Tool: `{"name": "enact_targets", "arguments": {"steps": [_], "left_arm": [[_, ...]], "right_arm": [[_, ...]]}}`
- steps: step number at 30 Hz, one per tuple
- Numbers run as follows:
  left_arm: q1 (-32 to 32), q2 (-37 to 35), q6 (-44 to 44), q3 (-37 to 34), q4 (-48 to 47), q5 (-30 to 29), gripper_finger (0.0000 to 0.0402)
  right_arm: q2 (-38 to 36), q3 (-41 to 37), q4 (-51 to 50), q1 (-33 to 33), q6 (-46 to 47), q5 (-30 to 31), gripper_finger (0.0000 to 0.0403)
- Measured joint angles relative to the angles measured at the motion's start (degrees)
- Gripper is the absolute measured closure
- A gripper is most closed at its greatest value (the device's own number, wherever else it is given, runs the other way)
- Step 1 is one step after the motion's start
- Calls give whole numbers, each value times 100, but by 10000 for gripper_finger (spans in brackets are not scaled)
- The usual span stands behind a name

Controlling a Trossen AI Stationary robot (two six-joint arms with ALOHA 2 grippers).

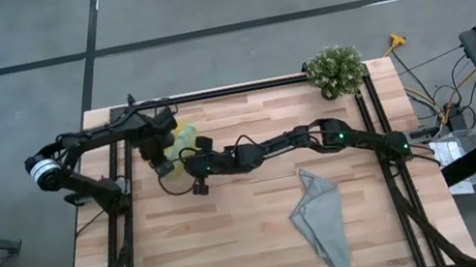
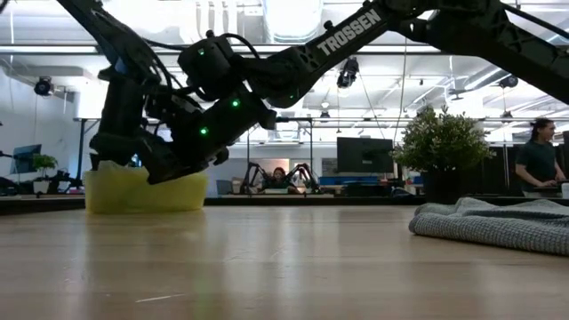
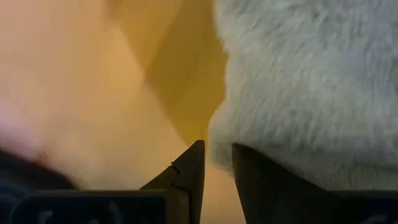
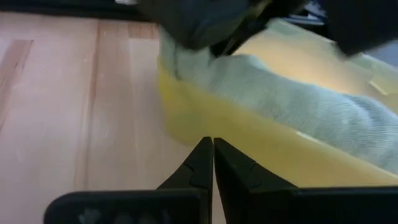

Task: Roll microfiber towels into tight, uniform cylinder then place into a basket
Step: Put the rolled green towel into the yellow bin

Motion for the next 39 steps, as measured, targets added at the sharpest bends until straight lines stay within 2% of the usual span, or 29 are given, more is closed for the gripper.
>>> {"name": "enact_targets", "arguments": {"steps": [7,13,25,33,39], "left_arm": [[0,196,135,0,384,526,334],[-1,-52,141,0,450,1127,334],[-2,-168,87,-270,614,1791,334],[0,-168,127,-243,660,1763,334],[-4,-267,287,-106,439,1251,334]], "right_arm": [[-1,0,89,0,195,-280,394],[224,60,198,0,192,-280,394],[442,511,164,2,142,-249,394],[442,568,79,2,131,-229,394],[439,568,-266,0,126,-227,394]]}}
